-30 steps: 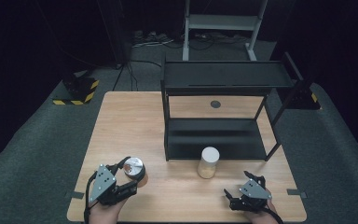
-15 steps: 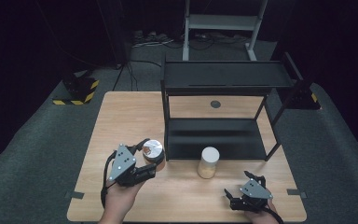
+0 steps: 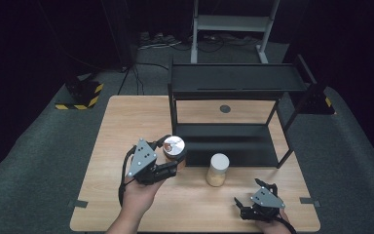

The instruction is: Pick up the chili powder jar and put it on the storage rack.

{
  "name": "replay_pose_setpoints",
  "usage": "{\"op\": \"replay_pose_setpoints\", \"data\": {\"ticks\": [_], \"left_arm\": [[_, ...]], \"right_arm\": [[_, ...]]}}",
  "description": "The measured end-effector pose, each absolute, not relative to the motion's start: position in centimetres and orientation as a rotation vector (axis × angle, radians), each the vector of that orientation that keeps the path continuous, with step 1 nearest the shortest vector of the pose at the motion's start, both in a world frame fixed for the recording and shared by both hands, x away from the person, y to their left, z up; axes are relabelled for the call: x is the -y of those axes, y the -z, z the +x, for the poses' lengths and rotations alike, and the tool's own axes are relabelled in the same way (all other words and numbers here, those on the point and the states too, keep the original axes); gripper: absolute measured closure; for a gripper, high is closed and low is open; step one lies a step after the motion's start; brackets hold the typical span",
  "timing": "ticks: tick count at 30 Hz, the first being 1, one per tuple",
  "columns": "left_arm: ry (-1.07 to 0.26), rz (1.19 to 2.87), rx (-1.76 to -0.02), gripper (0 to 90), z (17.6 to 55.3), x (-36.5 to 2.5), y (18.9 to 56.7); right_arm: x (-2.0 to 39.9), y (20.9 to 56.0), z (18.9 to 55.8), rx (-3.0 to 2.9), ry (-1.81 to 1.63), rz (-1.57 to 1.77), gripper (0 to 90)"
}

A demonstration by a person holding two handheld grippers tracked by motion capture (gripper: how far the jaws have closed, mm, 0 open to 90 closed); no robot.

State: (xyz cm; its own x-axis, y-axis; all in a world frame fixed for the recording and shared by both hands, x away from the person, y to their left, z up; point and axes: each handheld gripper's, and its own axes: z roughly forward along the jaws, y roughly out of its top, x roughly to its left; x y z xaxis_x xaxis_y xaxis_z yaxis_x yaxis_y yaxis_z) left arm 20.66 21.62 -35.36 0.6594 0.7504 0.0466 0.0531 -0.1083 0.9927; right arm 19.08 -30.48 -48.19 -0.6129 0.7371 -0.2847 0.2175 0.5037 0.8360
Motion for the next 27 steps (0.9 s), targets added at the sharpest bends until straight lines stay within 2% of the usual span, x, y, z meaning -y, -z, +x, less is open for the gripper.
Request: {"op": "replay_pose_setpoints", "data": {"ticks": [27], "left_arm": [[-0.655, 1.550, -0.635, 34.6, 24.4, -19.2, 30.9]], "right_arm": [[30.7, 48.2, 19.1, -2.105, -1.065, 0.786, 0.4]]}}
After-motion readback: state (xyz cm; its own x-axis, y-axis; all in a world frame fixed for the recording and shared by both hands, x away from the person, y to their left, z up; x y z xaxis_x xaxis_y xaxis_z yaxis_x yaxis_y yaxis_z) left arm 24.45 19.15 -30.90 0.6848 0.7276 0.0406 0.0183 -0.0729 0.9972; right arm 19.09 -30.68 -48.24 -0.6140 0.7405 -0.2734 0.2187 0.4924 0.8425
